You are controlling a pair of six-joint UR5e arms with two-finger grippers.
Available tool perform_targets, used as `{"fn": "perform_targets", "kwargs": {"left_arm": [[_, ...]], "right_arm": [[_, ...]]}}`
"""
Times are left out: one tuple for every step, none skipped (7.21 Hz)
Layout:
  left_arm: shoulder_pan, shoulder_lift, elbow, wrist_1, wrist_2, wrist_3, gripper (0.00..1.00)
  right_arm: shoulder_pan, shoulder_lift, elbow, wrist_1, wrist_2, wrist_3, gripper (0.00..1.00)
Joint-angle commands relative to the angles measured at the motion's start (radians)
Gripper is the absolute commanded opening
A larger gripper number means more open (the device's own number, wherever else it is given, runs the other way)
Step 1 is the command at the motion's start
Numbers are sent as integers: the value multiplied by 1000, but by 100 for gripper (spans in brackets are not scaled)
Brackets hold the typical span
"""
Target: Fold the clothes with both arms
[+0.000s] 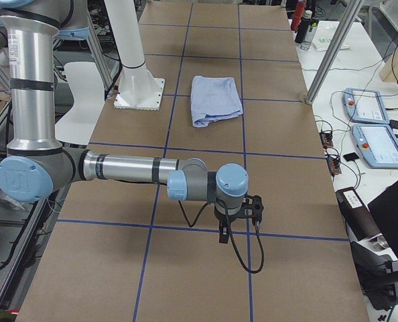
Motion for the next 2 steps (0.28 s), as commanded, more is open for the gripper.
{"fn": "perform_targets", "kwargs": {"left_arm": [[0, 1, 0, -1, -4, 0, 100], [0, 1, 0, -2, -4, 0, 100]], "right_arm": [[0, 7, 3, -9, 3, 0, 100], [0, 9, 3, -9, 3, 0, 100]]}}
